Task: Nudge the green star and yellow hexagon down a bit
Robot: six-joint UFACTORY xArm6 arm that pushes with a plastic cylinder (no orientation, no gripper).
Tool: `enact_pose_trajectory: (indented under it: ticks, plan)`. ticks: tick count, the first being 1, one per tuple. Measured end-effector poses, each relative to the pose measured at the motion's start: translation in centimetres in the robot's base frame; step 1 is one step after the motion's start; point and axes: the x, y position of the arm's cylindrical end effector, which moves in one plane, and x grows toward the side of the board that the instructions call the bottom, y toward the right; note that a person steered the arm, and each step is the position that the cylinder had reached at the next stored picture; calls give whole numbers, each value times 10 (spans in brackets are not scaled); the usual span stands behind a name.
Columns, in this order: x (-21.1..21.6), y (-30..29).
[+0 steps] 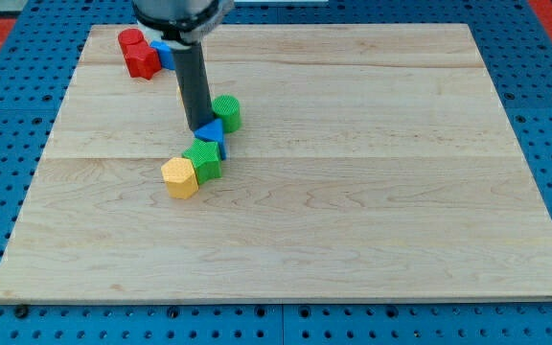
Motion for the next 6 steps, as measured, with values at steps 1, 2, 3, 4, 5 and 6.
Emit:
enact_pose_trajectory:
  ticks: [1,2,3,4,5,6]
  plan:
    - [25,5]
    - [25,21]
    - [32,51]
    - [39,69]
    - [40,4]
    - [51,-48]
